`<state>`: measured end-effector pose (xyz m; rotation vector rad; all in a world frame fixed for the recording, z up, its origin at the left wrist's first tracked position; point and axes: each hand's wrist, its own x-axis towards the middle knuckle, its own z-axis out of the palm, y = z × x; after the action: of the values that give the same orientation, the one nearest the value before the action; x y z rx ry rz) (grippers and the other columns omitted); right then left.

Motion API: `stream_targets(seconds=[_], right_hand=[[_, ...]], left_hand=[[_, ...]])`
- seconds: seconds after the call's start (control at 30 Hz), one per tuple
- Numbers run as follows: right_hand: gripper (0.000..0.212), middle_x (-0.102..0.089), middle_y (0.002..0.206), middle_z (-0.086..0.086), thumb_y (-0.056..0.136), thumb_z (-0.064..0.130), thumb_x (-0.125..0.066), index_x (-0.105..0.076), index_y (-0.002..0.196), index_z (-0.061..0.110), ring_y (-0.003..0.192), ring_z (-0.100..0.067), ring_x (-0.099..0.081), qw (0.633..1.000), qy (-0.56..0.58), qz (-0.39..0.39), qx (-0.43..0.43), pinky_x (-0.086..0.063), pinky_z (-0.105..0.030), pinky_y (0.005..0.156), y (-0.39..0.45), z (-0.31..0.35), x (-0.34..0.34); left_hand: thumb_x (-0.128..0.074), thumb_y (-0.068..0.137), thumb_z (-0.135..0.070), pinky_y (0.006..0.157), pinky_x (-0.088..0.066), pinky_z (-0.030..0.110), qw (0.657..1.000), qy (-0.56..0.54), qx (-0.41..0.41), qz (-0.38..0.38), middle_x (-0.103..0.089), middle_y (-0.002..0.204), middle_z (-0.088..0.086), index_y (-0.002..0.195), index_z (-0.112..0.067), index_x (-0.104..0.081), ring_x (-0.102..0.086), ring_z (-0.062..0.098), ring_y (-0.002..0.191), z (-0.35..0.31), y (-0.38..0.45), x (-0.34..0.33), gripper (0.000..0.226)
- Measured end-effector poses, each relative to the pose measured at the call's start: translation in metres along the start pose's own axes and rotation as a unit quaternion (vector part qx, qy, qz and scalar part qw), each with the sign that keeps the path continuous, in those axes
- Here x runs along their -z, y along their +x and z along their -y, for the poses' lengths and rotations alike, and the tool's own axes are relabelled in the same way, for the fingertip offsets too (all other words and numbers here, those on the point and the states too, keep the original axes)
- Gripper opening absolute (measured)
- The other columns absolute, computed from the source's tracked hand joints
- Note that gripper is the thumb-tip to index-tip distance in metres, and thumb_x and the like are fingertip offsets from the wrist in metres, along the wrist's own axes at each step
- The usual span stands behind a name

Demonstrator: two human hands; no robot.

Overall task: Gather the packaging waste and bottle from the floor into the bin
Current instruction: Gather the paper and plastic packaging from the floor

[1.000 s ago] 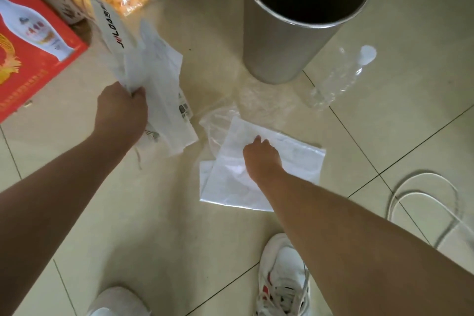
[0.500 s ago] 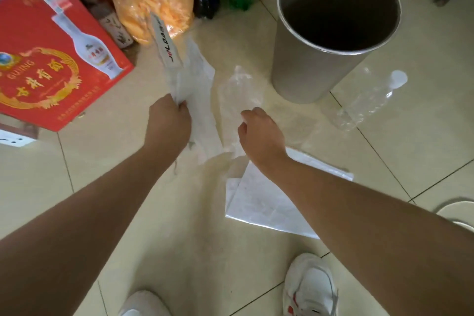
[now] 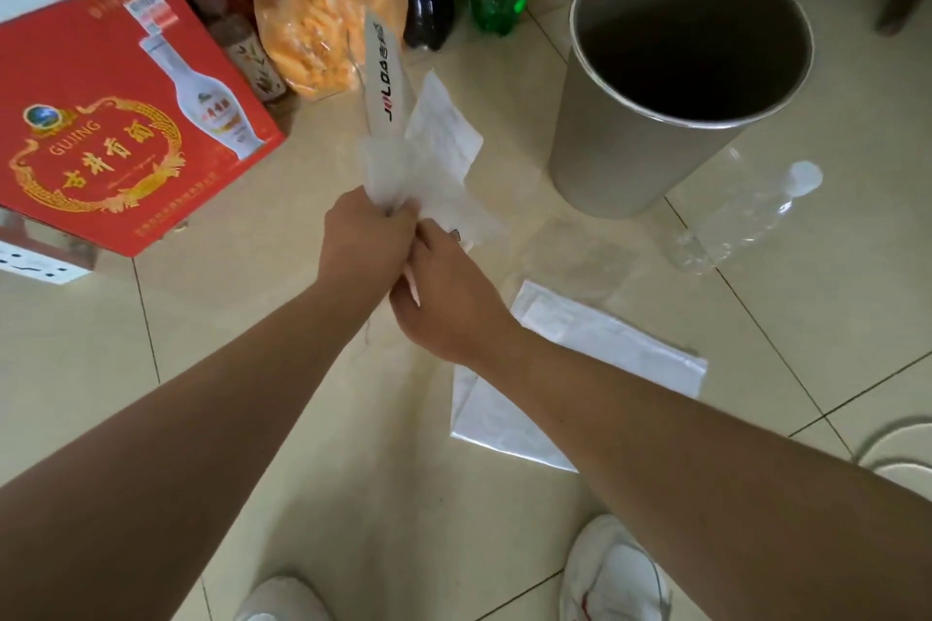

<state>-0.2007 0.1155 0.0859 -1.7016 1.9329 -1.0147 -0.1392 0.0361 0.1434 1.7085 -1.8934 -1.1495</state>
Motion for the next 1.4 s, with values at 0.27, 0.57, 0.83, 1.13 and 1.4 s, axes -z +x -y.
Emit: stream_targets(seconds=[0.27,0.57,0.83,1.13,1.4], right_hand=[[0.060,-0.050,0.133,-0.015,0.091,0.034,-0.058,-0.040,0.143,0.010,0.118,-0.032,-0.053,0.939,-0.291,0.133,-0.131,-0.046,-0.042,0.099,-0.060,-0.090,0.023],[0.105,0.003,0.164,-0.020,0.086,0.054,-0.066,-0.005,0.157,0.005,0.151,-0.040,-0.008,0.823,-0.328,0.329,-0.328,-0.021,-0.045,0.121,-0.097,-0.140,0.022],[0.035,-0.048,0.140,-0.009,0.098,0.010,-0.046,-0.053,0.132,0.009,0.123,-0.027,-0.053,0.847,-0.358,0.231,-0.319,-0.047,-0.035,0.097,-0.089,-0.126,0.023],[0.026,-0.064,0.080,-0.012,0.098,0.007,-0.042,-0.050,0.074,0.014,0.074,-0.033,-0.057,0.915,-0.205,0.010,-0.348,-0.041,-0.034,0.064,-0.033,-0.076,0.042],[0.029,-0.032,0.052,0.003,0.089,0.010,-0.049,-0.039,0.062,0.014,0.052,-0.017,-0.033,0.959,0.027,-0.161,-0.232,-0.028,-0.031,0.052,0.033,-0.011,0.048]], left_hand=[[-0.051,0.092,-0.016,0.067,-0.037,0.030,0.993,0.085,-0.021,-0.078,-0.056,0.086,0.005,0.097,-0.005,-0.065,-0.050,0.024,0.077,0.018,0.005,0.012,0.019],[-0.051,0.092,-0.018,0.047,-0.039,0.018,0.998,0.039,-0.027,-0.036,-0.054,0.069,-0.008,0.084,-0.011,-0.058,-0.051,0.002,0.058,0.022,0.007,0.004,0.013],[-0.051,0.092,-0.016,0.043,-0.037,0.012,0.998,0.043,-0.032,-0.031,-0.055,0.069,-0.007,0.082,-0.012,-0.057,-0.051,0.002,0.058,0.025,0.006,0.005,0.013],[-0.049,0.091,-0.016,0.049,-0.040,0.022,0.998,0.038,-0.029,-0.045,-0.056,0.070,-0.007,0.082,-0.014,-0.057,-0.055,0.007,0.061,0.021,0.008,0.011,0.012],[-0.047,0.091,-0.016,0.043,-0.037,0.020,0.998,0.021,-0.021,-0.050,-0.055,0.071,-0.005,0.083,-0.012,-0.056,-0.056,0.011,0.062,0.009,0.006,0.007,0.013]])
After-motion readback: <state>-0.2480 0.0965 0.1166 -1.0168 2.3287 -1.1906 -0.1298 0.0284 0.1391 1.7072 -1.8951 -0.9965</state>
